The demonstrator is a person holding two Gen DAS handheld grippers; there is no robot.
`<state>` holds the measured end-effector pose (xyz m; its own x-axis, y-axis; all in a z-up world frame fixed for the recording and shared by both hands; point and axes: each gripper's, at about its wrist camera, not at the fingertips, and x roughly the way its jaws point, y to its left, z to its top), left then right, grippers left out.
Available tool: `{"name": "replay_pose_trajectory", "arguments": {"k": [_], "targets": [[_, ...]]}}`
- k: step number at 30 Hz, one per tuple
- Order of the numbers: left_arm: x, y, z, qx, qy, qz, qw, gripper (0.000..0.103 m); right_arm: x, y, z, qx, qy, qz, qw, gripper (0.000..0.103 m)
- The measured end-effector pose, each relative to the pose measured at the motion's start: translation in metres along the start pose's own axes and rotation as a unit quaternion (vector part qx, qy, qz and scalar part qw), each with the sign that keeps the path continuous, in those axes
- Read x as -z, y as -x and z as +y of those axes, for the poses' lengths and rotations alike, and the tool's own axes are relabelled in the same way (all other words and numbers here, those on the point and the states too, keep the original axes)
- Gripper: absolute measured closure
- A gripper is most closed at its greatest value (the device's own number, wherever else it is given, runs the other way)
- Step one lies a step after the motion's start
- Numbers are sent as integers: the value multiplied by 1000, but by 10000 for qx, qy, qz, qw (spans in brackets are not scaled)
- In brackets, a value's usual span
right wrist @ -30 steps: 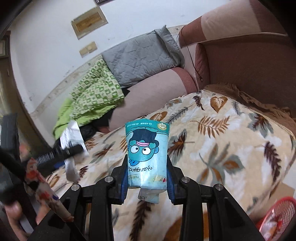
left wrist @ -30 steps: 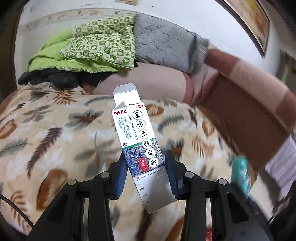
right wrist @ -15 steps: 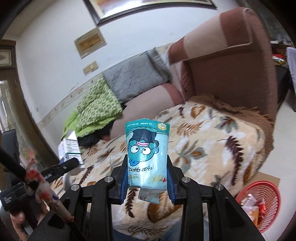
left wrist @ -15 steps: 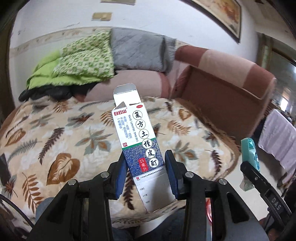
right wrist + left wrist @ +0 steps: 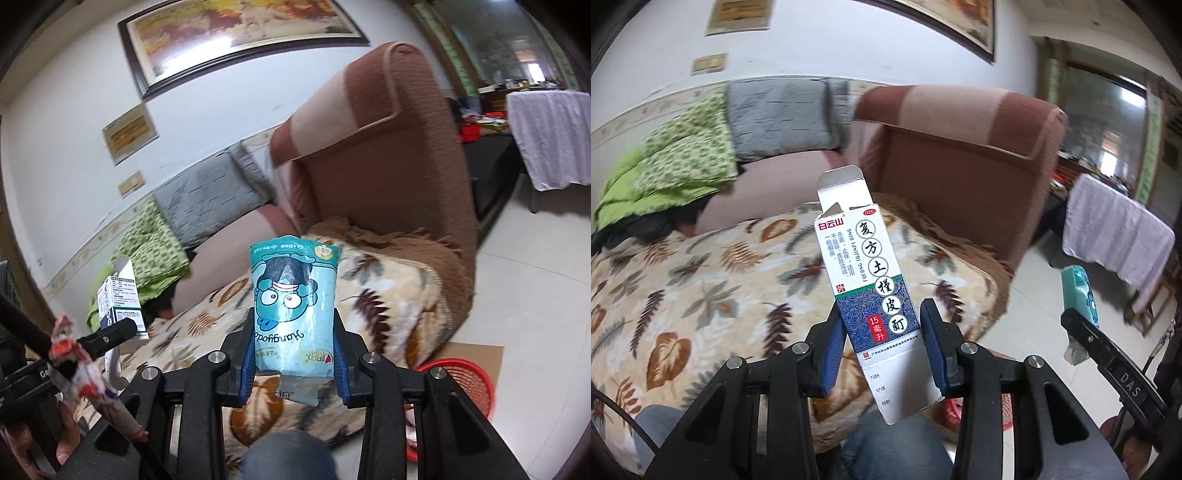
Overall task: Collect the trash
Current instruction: 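Carry the white box in the left tool while the right tool carries the teal box to the wastebasket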
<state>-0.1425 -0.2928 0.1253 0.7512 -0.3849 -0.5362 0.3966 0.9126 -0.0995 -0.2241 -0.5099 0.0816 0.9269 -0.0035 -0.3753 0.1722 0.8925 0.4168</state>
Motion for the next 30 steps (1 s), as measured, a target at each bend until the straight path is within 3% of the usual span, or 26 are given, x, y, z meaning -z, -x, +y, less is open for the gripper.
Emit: {"name": "replay_pose_trajectory", "arguments": {"k": [3, 6, 8, 11, 21, 30], "targets": [[4, -3, -24, 262, -203, 70, 9994, 65, -1, 14, -21, 218, -185, -72, 9996, 66], [8, -7, -50, 818, -449, 149, 9955, 65, -2, 25, -41, 389, -370, -118, 9985, 66], [12, -16, -67, 1327, -613, 354, 9886, 65, 0, 30, -51, 490, -459, -146, 9976, 66], [20, -40, -88, 1678, -825, 812, 9790, 64, 2, 33, -74, 603, -759, -98, 9952, 65], [53, -109, -123, 1911, -1080, 1487, 9642, 64, 26, 3, -126, 764, -1409, 374, 9864, 63], [82, -158, -140, 2163, -1212, 2088, 9460, 64, 40, -23, -149, 837, -1707, 656, 9796, 62]]}}
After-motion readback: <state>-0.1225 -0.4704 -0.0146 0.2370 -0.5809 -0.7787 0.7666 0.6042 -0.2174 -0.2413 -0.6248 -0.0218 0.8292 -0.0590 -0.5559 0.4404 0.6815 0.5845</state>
